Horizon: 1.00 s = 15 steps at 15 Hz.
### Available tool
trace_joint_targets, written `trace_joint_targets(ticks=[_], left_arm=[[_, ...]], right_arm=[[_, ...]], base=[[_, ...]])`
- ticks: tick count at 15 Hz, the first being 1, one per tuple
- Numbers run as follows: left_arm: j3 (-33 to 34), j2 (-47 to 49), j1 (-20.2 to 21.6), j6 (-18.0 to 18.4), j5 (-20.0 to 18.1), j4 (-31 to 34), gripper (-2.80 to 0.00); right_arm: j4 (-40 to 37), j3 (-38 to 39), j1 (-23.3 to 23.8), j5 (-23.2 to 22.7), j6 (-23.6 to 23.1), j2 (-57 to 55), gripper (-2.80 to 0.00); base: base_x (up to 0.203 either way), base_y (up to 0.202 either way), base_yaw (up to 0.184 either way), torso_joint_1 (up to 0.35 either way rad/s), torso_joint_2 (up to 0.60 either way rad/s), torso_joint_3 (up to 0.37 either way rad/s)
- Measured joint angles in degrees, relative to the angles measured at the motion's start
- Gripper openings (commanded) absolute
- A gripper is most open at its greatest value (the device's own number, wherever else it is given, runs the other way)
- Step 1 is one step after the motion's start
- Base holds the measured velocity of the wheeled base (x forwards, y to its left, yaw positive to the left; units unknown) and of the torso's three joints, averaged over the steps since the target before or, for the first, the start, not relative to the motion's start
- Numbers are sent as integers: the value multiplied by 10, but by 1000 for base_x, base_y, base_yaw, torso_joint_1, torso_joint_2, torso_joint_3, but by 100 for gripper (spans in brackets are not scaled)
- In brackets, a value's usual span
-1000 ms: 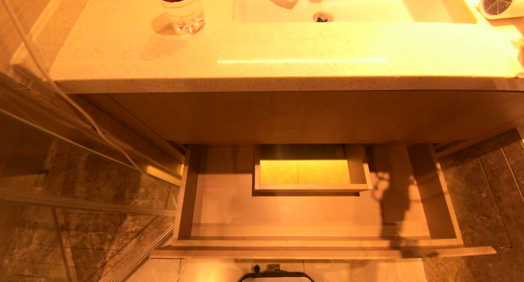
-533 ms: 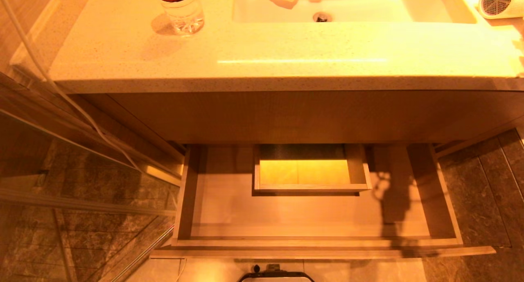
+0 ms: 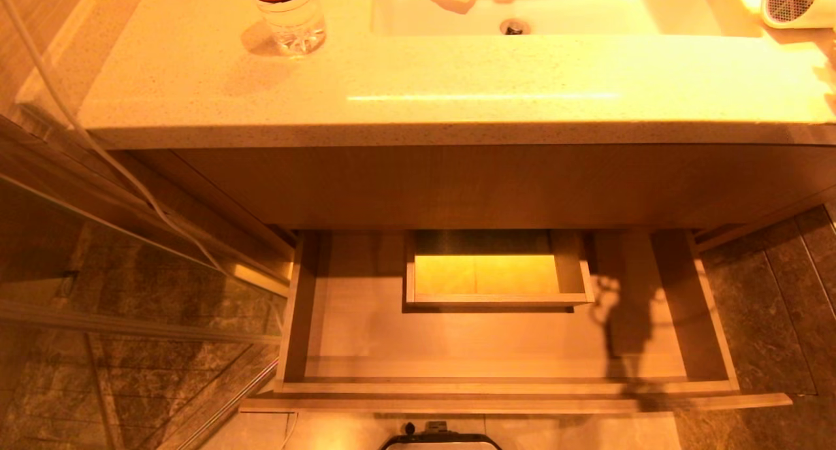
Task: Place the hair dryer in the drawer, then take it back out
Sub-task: Pick up the hairdryer
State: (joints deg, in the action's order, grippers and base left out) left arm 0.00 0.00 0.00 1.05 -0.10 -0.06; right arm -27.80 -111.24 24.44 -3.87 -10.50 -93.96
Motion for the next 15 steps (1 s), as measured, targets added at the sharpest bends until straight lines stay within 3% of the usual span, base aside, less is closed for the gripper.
trace_joint_targets(ticks=[15], left_arm=[[0,0,0,0,0,0,-280]], right_arm=[[-110,10,-2,0,-44,119,-280]], base=[[0,0,0,0,0,0]])
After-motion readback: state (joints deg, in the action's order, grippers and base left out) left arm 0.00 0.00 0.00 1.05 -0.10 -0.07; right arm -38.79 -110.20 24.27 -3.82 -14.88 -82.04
